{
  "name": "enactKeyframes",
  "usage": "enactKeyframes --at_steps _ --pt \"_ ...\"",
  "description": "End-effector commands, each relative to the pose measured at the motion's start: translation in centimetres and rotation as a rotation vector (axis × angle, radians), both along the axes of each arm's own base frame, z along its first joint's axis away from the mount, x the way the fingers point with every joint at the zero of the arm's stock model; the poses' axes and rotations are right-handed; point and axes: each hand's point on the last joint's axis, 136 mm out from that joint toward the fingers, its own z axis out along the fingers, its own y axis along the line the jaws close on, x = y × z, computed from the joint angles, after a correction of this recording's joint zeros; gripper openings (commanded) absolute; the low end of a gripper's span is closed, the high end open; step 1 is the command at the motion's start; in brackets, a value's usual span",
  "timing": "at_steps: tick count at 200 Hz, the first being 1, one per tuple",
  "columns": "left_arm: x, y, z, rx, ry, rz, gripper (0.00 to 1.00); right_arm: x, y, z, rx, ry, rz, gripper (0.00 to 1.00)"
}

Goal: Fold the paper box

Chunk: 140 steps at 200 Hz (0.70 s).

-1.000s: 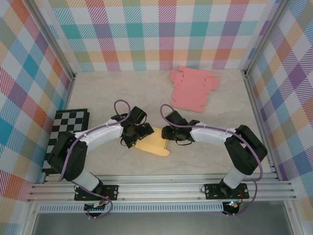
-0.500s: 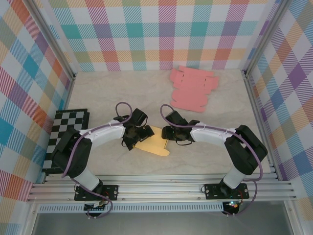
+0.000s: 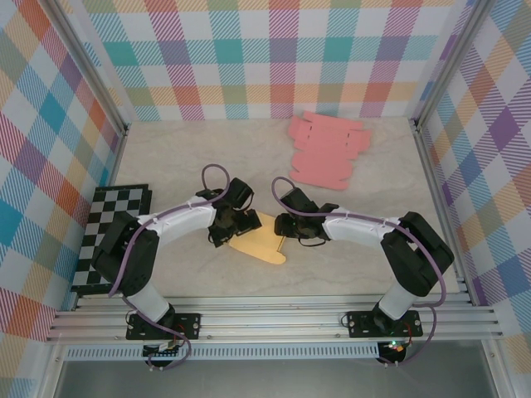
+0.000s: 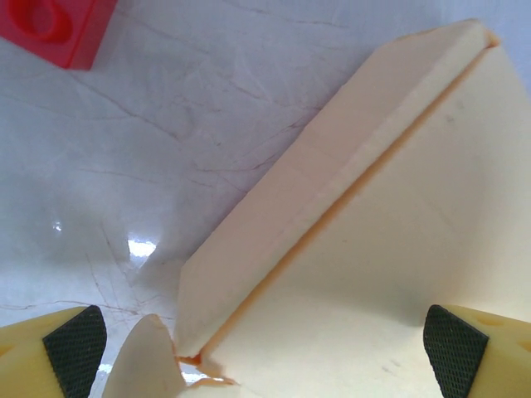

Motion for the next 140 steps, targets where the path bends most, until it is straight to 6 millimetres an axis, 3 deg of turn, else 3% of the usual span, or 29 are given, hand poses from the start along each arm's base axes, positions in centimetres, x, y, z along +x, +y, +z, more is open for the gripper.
enactKeyframes --at_steps 1,35,140 --pt "0.8 0.0 1.4 0.029 -0.026 -0.053 1.00 -1.5 -1.3 -1.0 -0.065 0.039 0.019 0.49" --pt "1.2 -1.5 1.7 -0.032 -0.021 -0.066 1.00 -1.4 -1.4 -1.0 -0.072 0.035 0.020 0.49" --pt "-0.7 -1.9 -2.0 -0.060 0.062 -0.030 1.00 -1.5 -1.5 -1.3 -0.083 0.042 0.018 0.50"
